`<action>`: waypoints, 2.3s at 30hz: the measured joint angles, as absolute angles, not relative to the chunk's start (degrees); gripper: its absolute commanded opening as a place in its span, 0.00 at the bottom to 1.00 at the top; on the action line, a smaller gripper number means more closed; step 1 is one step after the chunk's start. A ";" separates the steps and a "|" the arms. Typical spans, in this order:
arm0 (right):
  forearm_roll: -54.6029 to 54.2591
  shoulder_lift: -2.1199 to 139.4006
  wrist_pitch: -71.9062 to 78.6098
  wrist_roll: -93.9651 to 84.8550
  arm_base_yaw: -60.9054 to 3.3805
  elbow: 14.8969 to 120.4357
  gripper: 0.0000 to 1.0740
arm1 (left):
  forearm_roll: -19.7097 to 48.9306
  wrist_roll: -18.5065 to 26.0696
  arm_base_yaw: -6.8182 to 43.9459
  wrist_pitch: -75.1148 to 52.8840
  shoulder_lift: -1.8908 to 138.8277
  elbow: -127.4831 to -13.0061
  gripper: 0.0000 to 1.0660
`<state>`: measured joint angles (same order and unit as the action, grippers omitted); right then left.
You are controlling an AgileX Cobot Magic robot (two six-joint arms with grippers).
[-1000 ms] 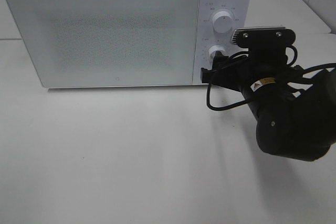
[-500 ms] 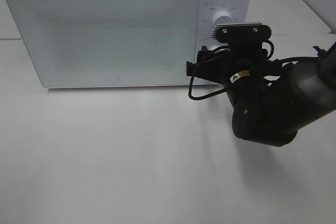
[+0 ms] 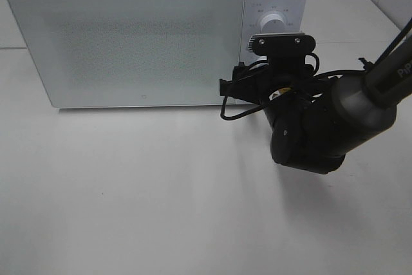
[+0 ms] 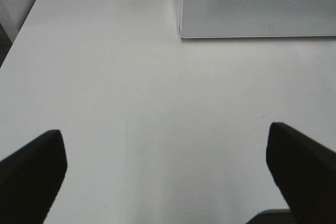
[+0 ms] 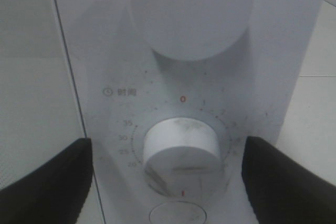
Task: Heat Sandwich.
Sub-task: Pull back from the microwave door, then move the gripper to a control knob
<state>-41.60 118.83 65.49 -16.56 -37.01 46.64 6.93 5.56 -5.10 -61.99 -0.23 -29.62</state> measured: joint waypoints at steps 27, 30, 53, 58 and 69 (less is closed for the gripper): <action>-42.80 118.89 66.29 -16.67 -36.84 46.64 0.11 | 6.99 5.56 -5.10 -61.99 -0.23 -29.62 0.92; -42.80 118.89 66.41 -16.67 -36.84 46.64 0.11 | 6.99 5.56 -5.10 -61.99 -0.23 -29.62 0.92; -40.62 119.29 67.67 11.40 -36.55 46.29 0.11 | 6.99 5.56 -5.10 -61.99 -0.23 -29.62 0.92; -40.11 119.29 67.72 24.58 -36.55 46.12 0.11 | 6.99 5.56 -5.10 -61.99 -0.23 -29.62 0.92; -39.71 119.35 67.78 53.17 -36.38 46.12 0.11 | 6.99 5.56 -5.10 -61.99 -0.23 -29.62 0.92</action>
<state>-39.71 119.35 67.78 53.17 -36.38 46.12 6.99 5.56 -5.10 -61.99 -0.23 -29.62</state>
